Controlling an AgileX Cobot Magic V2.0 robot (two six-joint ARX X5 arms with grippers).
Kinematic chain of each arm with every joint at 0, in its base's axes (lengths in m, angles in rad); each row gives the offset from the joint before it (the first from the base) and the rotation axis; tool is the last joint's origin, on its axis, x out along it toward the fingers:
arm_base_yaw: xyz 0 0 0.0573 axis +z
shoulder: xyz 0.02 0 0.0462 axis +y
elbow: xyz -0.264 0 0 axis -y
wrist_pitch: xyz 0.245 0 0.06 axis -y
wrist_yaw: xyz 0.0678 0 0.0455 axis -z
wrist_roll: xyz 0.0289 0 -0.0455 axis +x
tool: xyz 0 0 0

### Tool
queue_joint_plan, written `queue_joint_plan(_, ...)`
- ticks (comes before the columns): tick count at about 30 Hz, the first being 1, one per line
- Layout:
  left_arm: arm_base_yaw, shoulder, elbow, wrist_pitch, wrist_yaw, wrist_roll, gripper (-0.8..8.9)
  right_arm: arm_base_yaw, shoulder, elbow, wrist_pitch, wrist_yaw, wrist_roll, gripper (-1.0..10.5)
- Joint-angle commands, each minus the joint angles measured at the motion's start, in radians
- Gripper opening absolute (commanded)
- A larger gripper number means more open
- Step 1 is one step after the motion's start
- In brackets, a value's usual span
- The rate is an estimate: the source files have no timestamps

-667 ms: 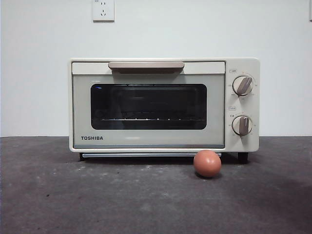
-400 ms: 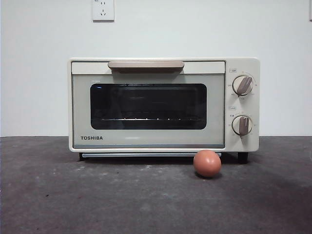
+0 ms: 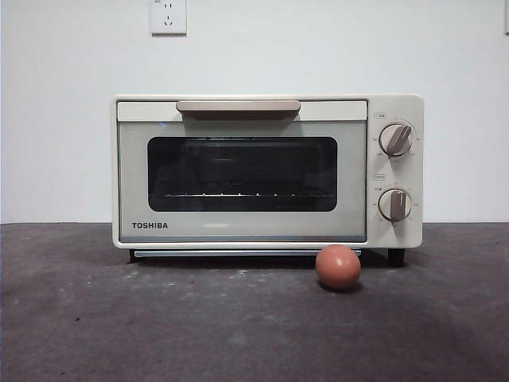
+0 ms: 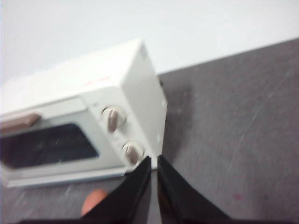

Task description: Eggoven

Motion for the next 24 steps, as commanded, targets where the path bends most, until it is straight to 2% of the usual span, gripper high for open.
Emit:
queue_joint_plan(1,-0.002,0.074,0.089,-0.044,0.049,0.092,0.07,0.001,0.063,0.087,-0.090,-0.053,-0.078,0.0)
queue_joint_plan(6,-0.057,0.190,0.246,-0.155,0.066,0.191,0.07,0.013,0.196,0.218,-0.254,-0.189,-0.188,0.0)
queue_joint_plan(12,-0.179,0.278,0.378,-0.287,0.069,0.263,0.07,0.075,0.304,0.315,-0.400,-0.253,-0.271,0.0)
queue_joint_plan(17,-0.259,0.303,0.402,-0.333,0.069,0.267,0.07,0.156,0.352,0.359,-0.489,-0.256,-0.320,0.0)
queue_joint_plan(24,-0.289,0.310,0.402,-0.341,0.069,0.267,0.07,0.235,0.363,0.361,-0.491,-0.240,-0.322,0.1)
